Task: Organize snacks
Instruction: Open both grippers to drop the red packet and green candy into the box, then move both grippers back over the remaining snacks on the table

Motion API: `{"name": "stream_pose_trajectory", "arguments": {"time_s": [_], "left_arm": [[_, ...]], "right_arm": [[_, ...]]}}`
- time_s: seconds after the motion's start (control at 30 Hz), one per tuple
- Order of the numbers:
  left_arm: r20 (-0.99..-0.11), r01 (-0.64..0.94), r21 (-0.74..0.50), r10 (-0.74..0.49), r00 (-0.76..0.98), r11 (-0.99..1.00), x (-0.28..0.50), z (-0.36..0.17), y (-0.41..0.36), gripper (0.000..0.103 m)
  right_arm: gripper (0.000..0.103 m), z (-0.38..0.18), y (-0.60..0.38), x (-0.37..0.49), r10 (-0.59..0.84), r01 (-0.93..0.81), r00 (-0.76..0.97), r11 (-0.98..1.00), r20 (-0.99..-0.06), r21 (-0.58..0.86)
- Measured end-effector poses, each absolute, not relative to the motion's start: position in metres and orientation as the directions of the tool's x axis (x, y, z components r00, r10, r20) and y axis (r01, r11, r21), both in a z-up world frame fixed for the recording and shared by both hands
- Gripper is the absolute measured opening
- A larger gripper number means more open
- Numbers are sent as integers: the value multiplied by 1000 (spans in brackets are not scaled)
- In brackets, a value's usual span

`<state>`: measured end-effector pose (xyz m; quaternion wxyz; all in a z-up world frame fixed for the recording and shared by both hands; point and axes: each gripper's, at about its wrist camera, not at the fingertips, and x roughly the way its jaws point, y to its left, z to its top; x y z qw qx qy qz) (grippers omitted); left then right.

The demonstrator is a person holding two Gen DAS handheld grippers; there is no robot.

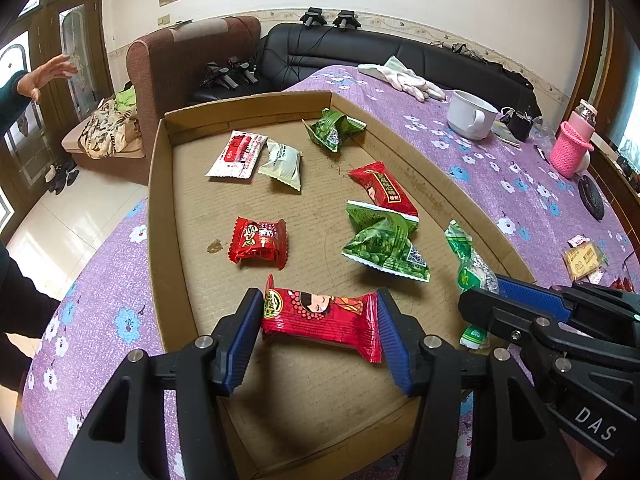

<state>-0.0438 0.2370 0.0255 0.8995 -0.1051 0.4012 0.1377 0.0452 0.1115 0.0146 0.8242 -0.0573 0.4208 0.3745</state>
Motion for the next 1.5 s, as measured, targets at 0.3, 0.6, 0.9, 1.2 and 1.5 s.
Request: {"name": "stream_pose_trajectory", "arguments": {"time_s": [0.3, 0.6, 0.9, 1.2, 1.5], "left_arm": [[-751, -333, -79, 164, 640, 940, -42, 26, 236, 60], [-752, -333, -76, 166, 638, 940, -43, 26, 236, 62], [-750, -336, -79, 166, 641, 939, -46, 25, 238, 66], [-721, -351, -127, 157, 675, 928, -57, 33, 247, 67], [-685, -346, -126, 170, 709, 930, -71, 57, 246, 74]], "right_arm": [[23, 15, 112, 44, 570, -667, 365, 712, -736, 220], [24, 15, 112, 44, 570, -669, 367, 711, -736, 218], [25, 14, 112, 44, 570, -669, 366, 711, -736, 218], [27, 31, 98, 46, 607, -648, 363, 710, -707, 277], [34, 57, 62, 49, 628, -596, 369, 726, -685, 344]]}}
